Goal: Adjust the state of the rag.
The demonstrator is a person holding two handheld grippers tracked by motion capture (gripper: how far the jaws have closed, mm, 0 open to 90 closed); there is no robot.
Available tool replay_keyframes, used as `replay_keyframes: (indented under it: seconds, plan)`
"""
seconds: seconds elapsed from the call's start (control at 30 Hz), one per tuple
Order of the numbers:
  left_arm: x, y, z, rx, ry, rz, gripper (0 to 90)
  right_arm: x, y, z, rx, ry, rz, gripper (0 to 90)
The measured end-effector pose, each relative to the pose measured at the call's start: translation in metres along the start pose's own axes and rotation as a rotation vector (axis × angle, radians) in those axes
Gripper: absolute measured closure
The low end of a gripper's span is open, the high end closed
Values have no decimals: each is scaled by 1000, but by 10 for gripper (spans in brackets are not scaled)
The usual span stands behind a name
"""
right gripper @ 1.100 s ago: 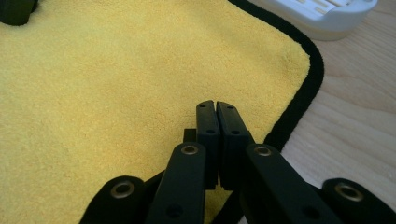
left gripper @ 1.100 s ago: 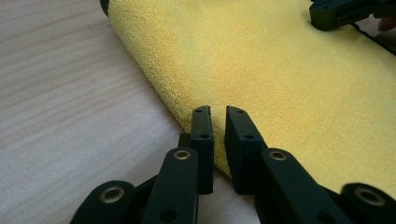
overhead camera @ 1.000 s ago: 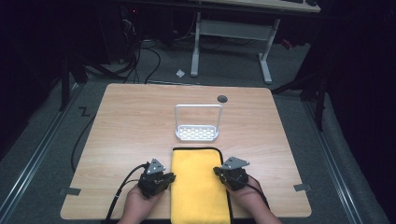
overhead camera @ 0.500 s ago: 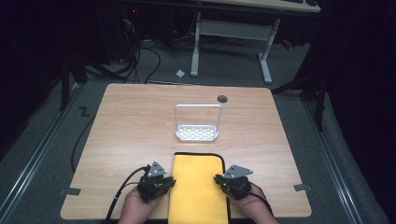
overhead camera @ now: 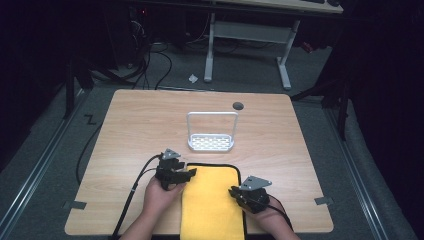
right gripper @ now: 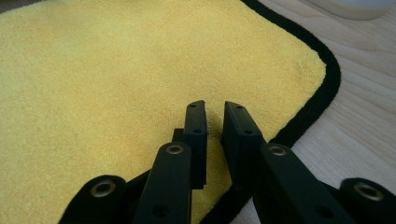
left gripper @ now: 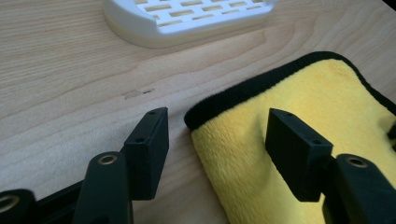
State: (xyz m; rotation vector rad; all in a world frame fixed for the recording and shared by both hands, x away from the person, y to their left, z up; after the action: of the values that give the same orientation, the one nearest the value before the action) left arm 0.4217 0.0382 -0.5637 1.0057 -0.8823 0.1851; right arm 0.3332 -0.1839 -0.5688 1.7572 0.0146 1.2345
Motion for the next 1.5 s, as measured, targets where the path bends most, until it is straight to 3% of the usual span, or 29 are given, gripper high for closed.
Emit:
replay_keyframes:
  seconds: [0.13, 0.23, 0.3, 0.33, 0.43, 0.47, 0.53, 0.67, 0.7, 0.9, 1.03, 1.1, 1.13, 1.17, 1.27, 1.37, 1.5]
  plan:
    - [-1, -6, -2, 17, -2, -14, 457, 0, 0, 0, -2, -1, 0, 792]
    - [-1, -6, -2, 3, 6, -7, 538, 0, 0, 0, -1, -2, 3, 766]
    - [-3, -6, -1, 12, -20, 2, 655, 1, 1, 1, 3, -15, 14, 689]
    - [-5, -6, -1, 23, -48, 8, 655, 1, 1, 1, 3, -15, 14, 689]
    - [-9, -5, -1, 10, -42, 30, 753, 7, 5, 7, -33, -41, 68, 614]
    - [-10, -4, -1, 4, -39, 32, 770, 12, 6, 13, -66, -78, 103, 595]
    - [-11, -4, -1, 4, -43, 37, 773, 19, 3, 21, -90, -96, 119, 560]
    - [-12, -3, 1, 18, -60, 45, 775, 28, -9, 34, -116, -143, 101, 527]
    - [-12, -2, 2, 22, -64, 45, 776, 31, -17, 38, -132, -148, 68, 473]
    - [-13, -2, 0, 3, -40, 39, 775, 36, -36, 39, -138, -134, 23, 391]
    - [-14, -1, 0, 3, -38, 41, 770, 35, -39, 40, -116, -159, 8, 399]
    - [-14, -1, 0, 3, -38, 41, 763, 34, -38, 40, -99, -167, 11, 502]
    - [-14, -1, 0, 1, -37, 42, 763, 34, -38, 40, -99, -167, 11, 502]
    - [-14, -1, 0, 1, -36, 42, 760, 34, -38, 36, -77, -172, 16, 600]
    - [-14, -1, 0, 1, -37, 43, 760, 34, -38, 33, -51, -180, 30, 699]
    - [-14, -1, 0, 3, -39, 41, 757, 34, -38, 32, -30, -189, 36, 751]
    - [-13, -2, 0, 1, -34, 43, 757, 34, -37, 31, -37, -180, 39, 760]
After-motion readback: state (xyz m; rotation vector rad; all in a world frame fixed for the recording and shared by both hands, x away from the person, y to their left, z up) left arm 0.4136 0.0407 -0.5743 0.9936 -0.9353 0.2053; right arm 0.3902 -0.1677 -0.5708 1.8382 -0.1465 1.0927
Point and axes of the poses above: each handheld gripper's, and its own axes: y roughly backward along the jaws, x roughly out of its top, z roughly to its right, the point moved 6 cm from there along -y, roughly forward along the jaws, and after that the axes turned 5 degrees about x, right-handed, at the moved point
